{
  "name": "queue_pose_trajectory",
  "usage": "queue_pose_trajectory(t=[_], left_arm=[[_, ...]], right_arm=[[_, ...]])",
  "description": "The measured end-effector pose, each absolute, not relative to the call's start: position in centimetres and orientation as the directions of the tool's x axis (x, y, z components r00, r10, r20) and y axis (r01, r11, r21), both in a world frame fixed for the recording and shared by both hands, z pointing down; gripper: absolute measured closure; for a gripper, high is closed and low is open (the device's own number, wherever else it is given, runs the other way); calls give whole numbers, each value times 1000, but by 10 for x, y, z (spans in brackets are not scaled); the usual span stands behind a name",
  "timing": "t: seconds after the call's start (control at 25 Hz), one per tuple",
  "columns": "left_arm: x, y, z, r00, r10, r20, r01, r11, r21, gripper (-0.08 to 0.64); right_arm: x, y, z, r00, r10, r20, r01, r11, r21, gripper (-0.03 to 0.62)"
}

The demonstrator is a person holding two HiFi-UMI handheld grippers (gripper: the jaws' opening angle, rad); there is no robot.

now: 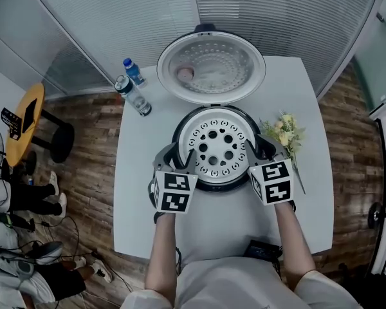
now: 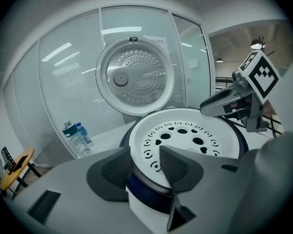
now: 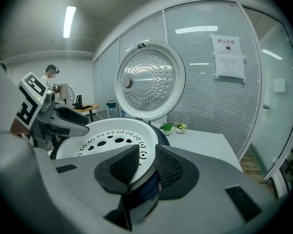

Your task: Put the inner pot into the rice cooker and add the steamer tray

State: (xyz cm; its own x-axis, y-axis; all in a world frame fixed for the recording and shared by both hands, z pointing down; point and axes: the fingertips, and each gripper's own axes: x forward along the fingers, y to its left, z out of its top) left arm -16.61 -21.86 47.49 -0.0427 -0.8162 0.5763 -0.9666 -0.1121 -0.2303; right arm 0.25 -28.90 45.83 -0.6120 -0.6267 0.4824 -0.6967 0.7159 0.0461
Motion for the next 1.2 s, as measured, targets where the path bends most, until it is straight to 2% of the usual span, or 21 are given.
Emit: queue_pose_trajectory(t=[0.32, 0.48, 0.56, 0.68, 0.8, 1.0, 1.2], left_arm=[[-163, -214, 467, -16, -839, 544, -979, -98, -181, 387], [-166, -210, 451, -16, -872, 490, -988, -61, -141, 391], [-164, -204, 444, -1, -883, 470, -993, -54, -104, 437], [-157, -191, 439, 26, -893, 450, -996, -59, -61, 445], [-148, -178, 432, 54, -906, 421, -997, -68, -19, 453], [-117, -160, 413, 133, -924, 358, -989, -102, 104, 543], [-95, -127, 407, 184, -930, 319, -971, -120, 209, 551]], right_arm=[[10, -282, 447, -627, -639, 446, -711, 703, 8, 495], [19, -277, 437, -653, -645, 398, -728, 679, -94, 495], [27, -271, 431, -673, -647, 359, -729, 664, -170, 499], [43, -256, 415, -683, -678, 271, -730, 650, -212, 540], [52, -238, 405, -694, -680, 235, -720, 659, -218, 558], [70, -214, 395, -712, -670, 213, -703, 672, -236, 574], [81, -178, 384, -728, -664, 170, -685, 707, -172, 575]])
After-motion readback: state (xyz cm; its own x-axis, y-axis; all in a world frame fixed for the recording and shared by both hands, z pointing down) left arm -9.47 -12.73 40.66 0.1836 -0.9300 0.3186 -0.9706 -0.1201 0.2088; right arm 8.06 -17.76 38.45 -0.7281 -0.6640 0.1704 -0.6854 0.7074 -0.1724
